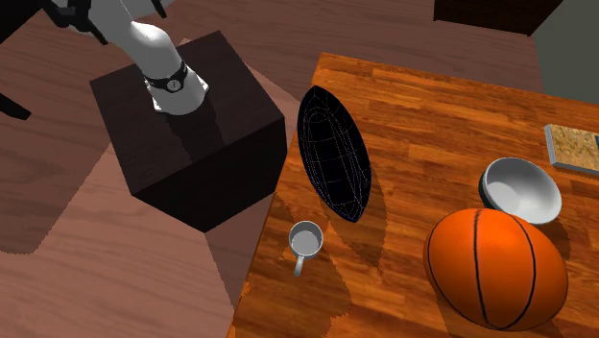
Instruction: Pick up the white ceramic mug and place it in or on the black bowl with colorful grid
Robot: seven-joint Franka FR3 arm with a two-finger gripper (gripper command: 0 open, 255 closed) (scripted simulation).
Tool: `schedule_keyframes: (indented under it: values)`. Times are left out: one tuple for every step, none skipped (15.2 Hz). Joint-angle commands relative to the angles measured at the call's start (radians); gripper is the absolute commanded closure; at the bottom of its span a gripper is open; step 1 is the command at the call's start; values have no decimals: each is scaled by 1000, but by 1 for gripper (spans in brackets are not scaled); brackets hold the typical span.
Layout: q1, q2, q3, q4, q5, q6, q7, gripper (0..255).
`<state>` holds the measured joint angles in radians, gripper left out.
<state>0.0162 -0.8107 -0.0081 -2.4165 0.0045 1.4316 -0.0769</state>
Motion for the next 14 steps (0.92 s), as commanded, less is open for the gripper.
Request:
schedule_keyframes:
  values:
    - [0, 0, 0, 0, 0, 0, 0, 0]
    - [2, 18, 6, -15, 5, 39, 7, 0]
    - [4, 37, 13, -28, 10, 77, 14, 0]
    - [7, 58, 19, -40, 14, 116, 21, 0]
    - [9, 81, 26, -50, 18, 155, 28, 0]
    - [11, 105, 32, -59, 22, 194, 35, 0]
    - [13, 130, 38, -66, 26, 233, 42, 0]
    - [15, 157, 45, -72, 29, 272, 48, 0]
    - [17, 185, 51, -77, 32, 310, 55, 0]
    - [18, 215, 58, -79, 35, 348, 62, 0]
    - [20, 245, 64, -80, 37, 386, 68, 0]
    - [21, 277, 70, -80, 39, 424, 75, 0]
    - [22, 310, 77, -78, 40, 460, 82, 0]
    - [23, 344, 83, -75, 41, 497, 89, 0]
